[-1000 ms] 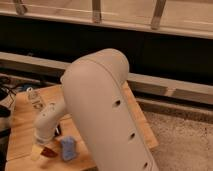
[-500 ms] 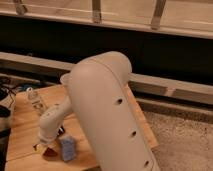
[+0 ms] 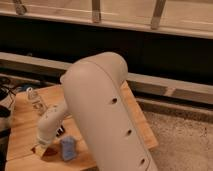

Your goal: Place the pepper on the white sponge

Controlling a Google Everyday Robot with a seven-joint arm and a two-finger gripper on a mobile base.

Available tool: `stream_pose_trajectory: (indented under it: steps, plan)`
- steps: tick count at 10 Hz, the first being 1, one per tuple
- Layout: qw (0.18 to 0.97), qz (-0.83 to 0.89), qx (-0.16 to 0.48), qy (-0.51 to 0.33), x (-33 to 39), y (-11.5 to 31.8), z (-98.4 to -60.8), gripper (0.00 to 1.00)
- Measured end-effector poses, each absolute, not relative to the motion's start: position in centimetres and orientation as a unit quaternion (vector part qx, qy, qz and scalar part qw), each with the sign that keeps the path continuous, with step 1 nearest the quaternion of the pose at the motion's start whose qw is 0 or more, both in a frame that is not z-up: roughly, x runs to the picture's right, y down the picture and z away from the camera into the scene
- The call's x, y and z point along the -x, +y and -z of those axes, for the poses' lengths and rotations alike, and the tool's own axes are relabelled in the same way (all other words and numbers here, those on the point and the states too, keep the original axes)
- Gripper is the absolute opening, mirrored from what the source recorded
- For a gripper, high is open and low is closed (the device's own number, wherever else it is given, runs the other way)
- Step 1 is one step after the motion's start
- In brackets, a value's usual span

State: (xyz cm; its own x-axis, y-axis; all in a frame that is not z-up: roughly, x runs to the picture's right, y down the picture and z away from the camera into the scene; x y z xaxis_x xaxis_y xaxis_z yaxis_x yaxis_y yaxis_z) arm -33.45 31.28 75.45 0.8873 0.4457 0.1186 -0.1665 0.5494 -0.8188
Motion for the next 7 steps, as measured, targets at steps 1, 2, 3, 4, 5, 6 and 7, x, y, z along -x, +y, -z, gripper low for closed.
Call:
stream_pose_trajectory:
  steps: [1,2,3,4,5,6,7]
  plan:
    - [0.866,-0.177,0.440,-0.159,33.4,31.2,-75.4,0.00]
    - [0.866,-0.176,0.440,-0.159,33.4,31.2,-75.5,0.00]
    - [0.866,-0.176,0.439,-0.159,33.4,31.2,-75.5,0.00]
    - [0.867,-0.174,0.438,-0.159,33.4,31.1,-75.4,0.00]
    - [0.872,-0.170,0.429,-0.160,33.3,30.4,-75.3,0.00]
    - [0.878,-0.170,0.416,-0.168,33.4,29.0,-74.6,0.00]
    - [0.883,-0.172,0.402,-0.173,33.4,27.3,-73.7,0.00]
